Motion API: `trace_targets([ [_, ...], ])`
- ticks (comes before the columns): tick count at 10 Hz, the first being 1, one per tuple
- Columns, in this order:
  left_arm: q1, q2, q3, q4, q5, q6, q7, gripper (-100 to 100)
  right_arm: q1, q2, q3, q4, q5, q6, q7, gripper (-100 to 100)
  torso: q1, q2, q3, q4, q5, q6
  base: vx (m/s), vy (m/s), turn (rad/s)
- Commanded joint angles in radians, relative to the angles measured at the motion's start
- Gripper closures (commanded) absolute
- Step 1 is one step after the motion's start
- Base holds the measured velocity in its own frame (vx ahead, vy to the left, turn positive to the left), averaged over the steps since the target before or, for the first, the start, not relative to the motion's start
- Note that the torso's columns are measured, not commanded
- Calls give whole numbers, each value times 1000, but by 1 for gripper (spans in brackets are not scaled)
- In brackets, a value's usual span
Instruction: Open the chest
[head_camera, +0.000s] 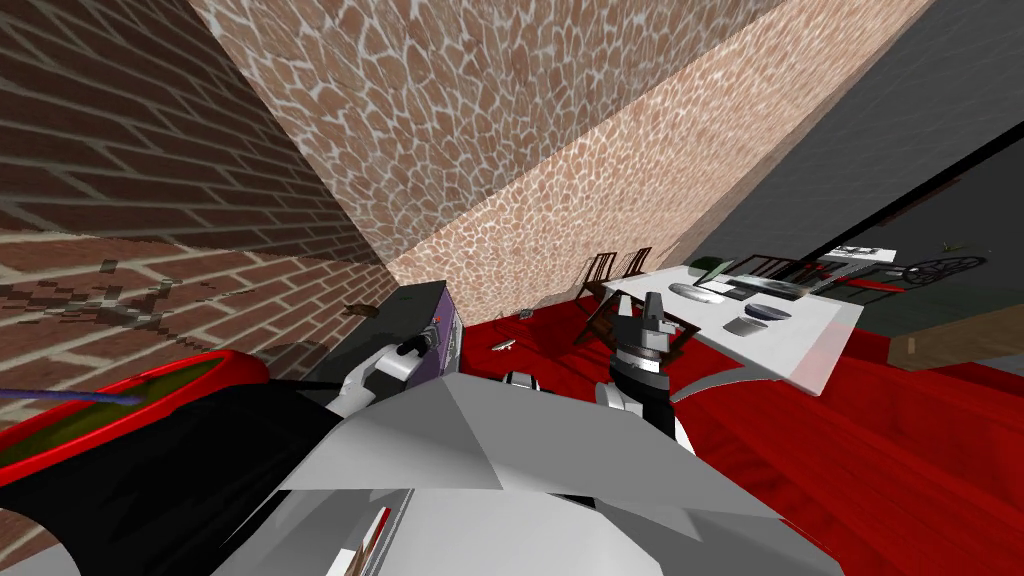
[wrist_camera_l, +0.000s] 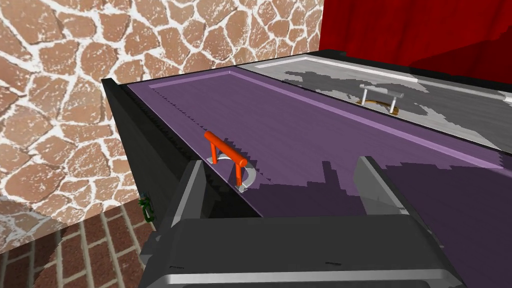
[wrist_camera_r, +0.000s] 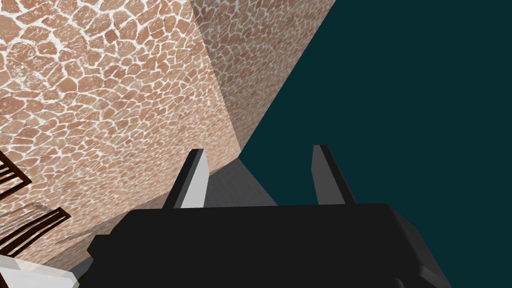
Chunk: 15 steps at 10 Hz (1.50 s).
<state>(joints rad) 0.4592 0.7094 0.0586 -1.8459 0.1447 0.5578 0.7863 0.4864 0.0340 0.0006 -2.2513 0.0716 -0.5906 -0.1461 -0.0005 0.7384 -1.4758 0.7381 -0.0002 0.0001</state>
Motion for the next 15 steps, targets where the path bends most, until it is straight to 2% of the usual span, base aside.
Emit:
trace_targets([
  [1,-8,41,3,52,-5,74,60,-100,0,0,0,0,0,0,0,0,0,0,0,0,0,0,38,16,-190],
  [6,-17,121,10,118,-3,187,148,-100,0,0,0,0,0,0,0,0,0,0,0,0,0,-1,36,13,-126],
  [7,-18,129,11,123,-3,198,156,-100,0,0,0,0,0,0,0,0,0,0,0,0,0,0,25,8,-82],
  [8,-10,123,12,111,-1,187,149,-100,0,0,0,0,0,0,0,0,1,0,0,0,0,-1,10,1,-12],
  [9,-45,111,23,161,1,189,136,-100,0,0,0,0,0,0,0,0,1,0,0,0,0,-1,-53,2,-159],
  [15,-152,72,53,318,7,185,91,-100,0,0,0,0,0,0,0,0,2,-2,-1,-1,1,-1,-86,6,-138],
])
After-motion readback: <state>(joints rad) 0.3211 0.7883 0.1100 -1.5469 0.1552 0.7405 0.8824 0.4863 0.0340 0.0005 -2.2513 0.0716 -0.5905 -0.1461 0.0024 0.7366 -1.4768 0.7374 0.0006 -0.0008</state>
